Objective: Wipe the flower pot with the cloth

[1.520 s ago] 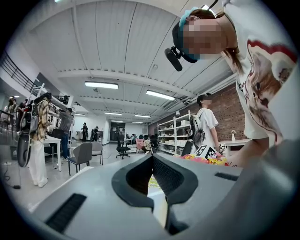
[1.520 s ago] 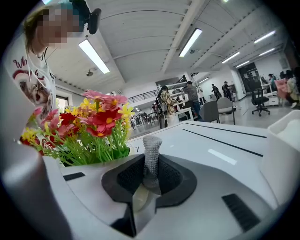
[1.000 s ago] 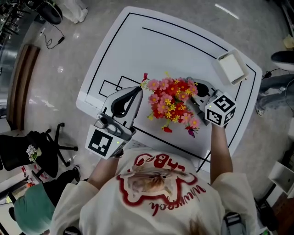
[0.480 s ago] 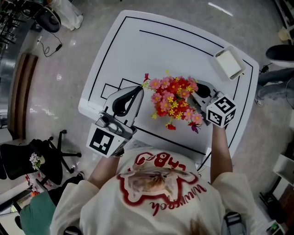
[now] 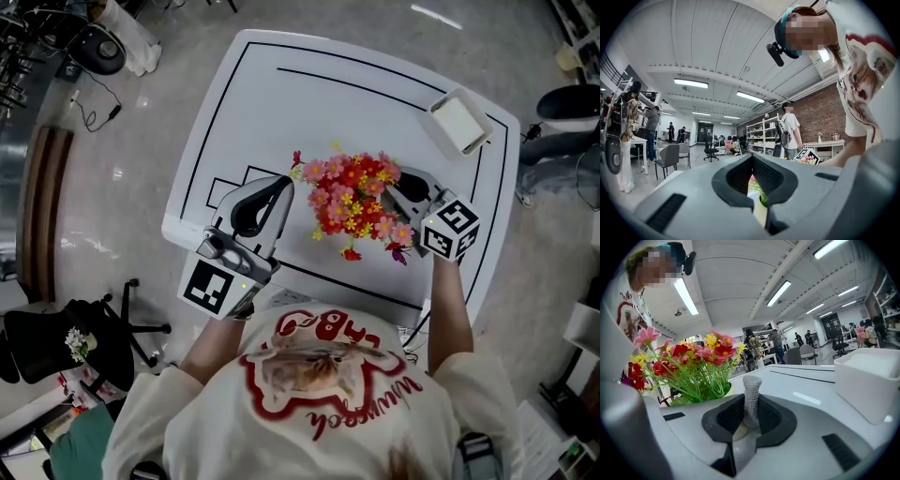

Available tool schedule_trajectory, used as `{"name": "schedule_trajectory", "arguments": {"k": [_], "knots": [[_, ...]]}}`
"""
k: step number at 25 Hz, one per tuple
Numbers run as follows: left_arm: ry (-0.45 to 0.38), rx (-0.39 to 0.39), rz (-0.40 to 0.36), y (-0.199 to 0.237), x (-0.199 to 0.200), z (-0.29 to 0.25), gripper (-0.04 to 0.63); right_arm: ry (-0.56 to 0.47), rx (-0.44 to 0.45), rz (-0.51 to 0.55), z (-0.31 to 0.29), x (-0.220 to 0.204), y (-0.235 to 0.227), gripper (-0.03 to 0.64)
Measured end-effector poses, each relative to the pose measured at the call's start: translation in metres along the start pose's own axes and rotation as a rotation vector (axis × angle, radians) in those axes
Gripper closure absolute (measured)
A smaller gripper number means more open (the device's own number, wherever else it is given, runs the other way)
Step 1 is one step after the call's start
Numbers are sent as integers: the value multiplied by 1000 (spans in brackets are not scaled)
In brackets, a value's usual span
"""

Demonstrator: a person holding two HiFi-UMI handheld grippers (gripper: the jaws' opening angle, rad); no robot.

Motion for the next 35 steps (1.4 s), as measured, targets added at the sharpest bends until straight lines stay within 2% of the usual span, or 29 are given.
{"name": "schedule_trajectory", "arguments": {"k": [35], "knots": [[9,-85,19,-2,-4,28,592,-12,-168,-15,23,-8,28,558]]}}
Point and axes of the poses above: the fingertips, and each gripper's own axes: z backward along the fingers, y to its left, x out of its top, the point moved 5 cm from there along z, backward along the fingers, and after that the axes turned 14 degrees about z, right-handed, at the moved point
